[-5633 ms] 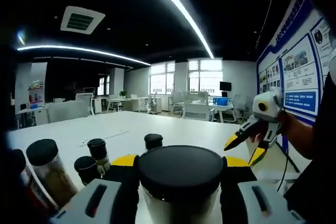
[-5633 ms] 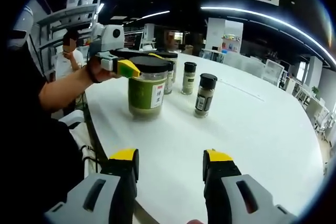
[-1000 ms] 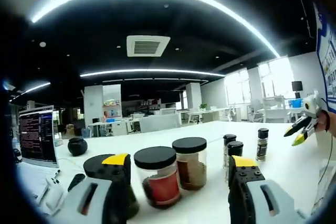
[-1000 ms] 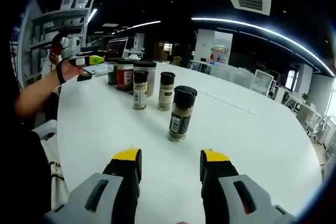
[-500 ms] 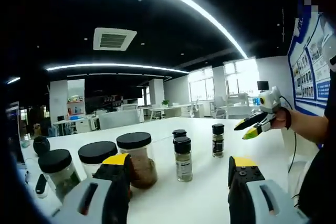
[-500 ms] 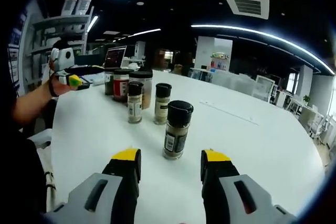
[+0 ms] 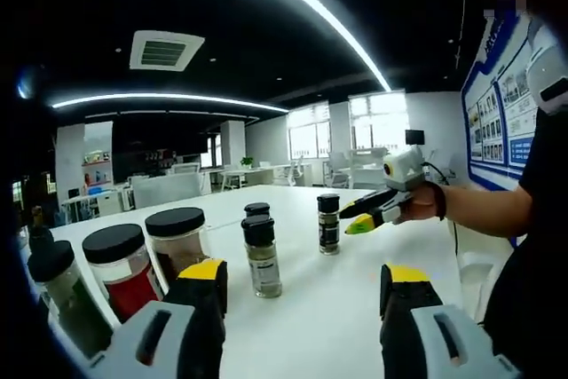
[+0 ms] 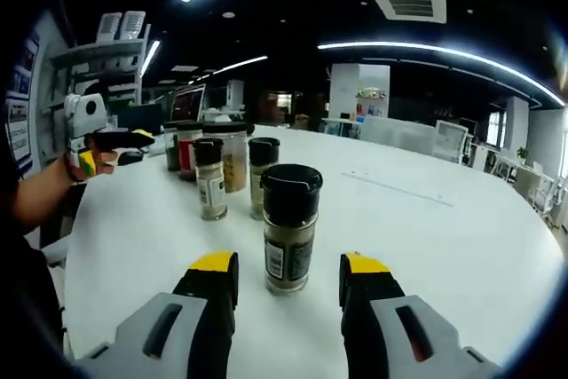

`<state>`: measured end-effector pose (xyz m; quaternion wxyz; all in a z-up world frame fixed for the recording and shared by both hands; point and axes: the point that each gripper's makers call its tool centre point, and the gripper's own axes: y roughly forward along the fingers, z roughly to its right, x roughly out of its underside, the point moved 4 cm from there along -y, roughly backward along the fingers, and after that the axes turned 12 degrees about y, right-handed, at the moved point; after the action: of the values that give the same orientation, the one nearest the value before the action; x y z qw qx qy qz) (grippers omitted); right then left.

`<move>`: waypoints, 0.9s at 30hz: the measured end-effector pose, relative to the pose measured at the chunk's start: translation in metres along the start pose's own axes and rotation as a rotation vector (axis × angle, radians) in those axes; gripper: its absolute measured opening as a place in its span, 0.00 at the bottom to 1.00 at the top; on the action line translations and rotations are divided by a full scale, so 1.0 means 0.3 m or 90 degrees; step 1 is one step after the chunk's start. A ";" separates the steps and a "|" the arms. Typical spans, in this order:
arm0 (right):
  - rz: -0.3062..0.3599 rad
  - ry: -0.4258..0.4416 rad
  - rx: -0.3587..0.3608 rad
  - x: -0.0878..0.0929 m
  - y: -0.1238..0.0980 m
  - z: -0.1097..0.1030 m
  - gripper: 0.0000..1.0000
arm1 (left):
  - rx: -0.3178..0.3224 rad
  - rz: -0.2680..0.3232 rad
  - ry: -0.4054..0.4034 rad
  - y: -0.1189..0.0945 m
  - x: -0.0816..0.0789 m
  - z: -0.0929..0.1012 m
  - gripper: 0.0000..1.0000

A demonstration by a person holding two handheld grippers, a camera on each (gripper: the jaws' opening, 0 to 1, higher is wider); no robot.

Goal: Pick up the mixed condiments and ingredients on the table and sort them into separate groups

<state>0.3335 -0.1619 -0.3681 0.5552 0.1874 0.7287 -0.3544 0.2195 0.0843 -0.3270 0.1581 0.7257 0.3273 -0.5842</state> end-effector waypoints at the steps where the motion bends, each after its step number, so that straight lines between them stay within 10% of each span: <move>1: 0.002 0.000 -0.003 0.000 0.009 -0.004 0.46 | 0.011 0.001 0.002 0.002 -0.002 0.009 0.70; 27: 0.015 0.012 -0.001 0.024 0.091 -0.022 0.27 | 0.025 -0.038 -0.010 0.006 0.069 0.040 0.69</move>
<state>0.3450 -0.1395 -0.3823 0.5527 0.1991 0.7318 -0.3455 0.2140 0.0817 -0.3502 0.1292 0.7139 0.3362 -0.6005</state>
